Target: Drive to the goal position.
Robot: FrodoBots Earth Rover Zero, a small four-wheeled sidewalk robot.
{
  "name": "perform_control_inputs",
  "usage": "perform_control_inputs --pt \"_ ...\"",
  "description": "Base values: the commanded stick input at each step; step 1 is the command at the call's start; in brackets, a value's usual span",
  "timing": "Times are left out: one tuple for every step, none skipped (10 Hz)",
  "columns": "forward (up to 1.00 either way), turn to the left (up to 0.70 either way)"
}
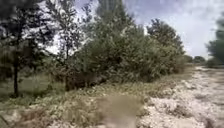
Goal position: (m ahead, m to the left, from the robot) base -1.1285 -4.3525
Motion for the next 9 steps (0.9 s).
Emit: perform_control_inputs --pt "0.0 0.0" --pt "0.0 0.0" --pt "0.0 0.0" --pt "0.0 0.0" --pt "0.0 0.0" --pt "0.0 0.0" --pt "0.0 -0.25" --pt "0.0 -0.69" --pt "0.0 -0.7"
